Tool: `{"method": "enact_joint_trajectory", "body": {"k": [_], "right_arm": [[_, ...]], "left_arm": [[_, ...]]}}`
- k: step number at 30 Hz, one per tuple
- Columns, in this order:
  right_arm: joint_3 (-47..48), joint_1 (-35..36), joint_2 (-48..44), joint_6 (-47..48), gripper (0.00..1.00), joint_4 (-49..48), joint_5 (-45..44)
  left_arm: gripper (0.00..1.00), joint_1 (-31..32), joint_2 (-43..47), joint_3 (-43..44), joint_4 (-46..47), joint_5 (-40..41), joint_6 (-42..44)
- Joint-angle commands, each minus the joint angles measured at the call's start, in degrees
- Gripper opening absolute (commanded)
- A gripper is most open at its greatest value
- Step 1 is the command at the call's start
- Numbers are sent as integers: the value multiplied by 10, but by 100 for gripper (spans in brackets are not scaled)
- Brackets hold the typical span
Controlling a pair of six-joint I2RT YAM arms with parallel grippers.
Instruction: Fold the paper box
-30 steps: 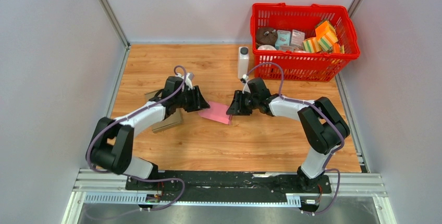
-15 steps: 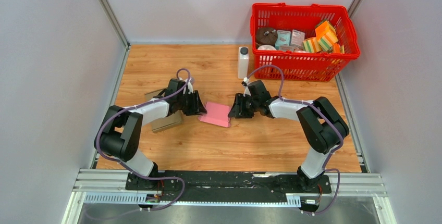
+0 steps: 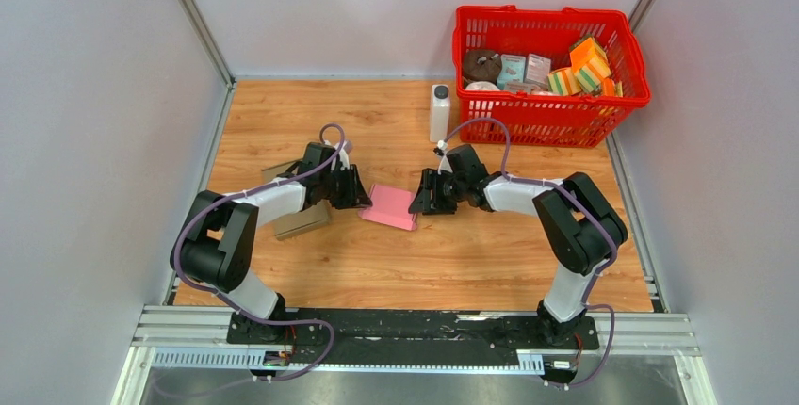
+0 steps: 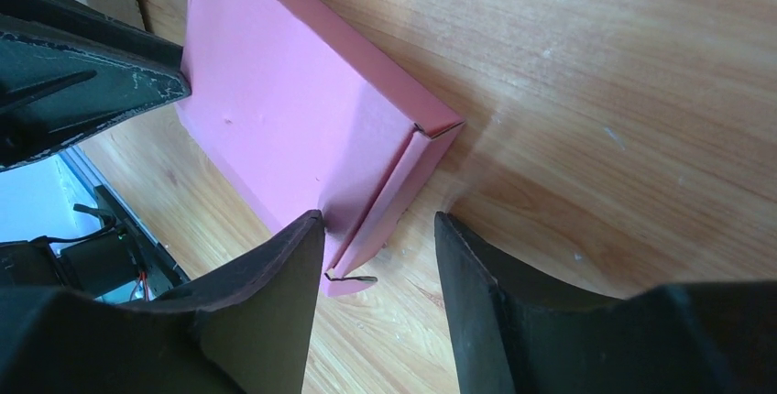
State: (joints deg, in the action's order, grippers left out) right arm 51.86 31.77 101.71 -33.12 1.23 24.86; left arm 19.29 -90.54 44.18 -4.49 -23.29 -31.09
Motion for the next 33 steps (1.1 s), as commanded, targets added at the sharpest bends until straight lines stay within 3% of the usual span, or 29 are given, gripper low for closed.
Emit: {"method": "enact_joint_trajectory", "body": {"k": [1,3,7,10,11,15,23,33], "right_arm": [[8,3,10,-1,55,-19,-3],[11,4,2,7,54,-15,-15],[14,16,8,46,38,23,-81],[-10,18,7,48,33,4,-101],[-20,18,6,44,32,-7,-97],[-34,14,10,32,24,-25,-97],[-82,-21,9,2,19,-73,-73],[-105,-50,29,-23,17,-102,-50]], "left_arm": [[32,-2,-3,2,9,-7,15],[31,-2,-6,-3,13,-7,12],[32,-1,10,-18,26,-5,-1],[46,-2,42,-31,31,-3,-12],[57,-2,51,-35,28,1,-14],[72,-12,78,-36,19,-4,-25],[75,-23,20,-30,77,-94,-72],[76,-20,-23,-39,131,-123,-112]]}}
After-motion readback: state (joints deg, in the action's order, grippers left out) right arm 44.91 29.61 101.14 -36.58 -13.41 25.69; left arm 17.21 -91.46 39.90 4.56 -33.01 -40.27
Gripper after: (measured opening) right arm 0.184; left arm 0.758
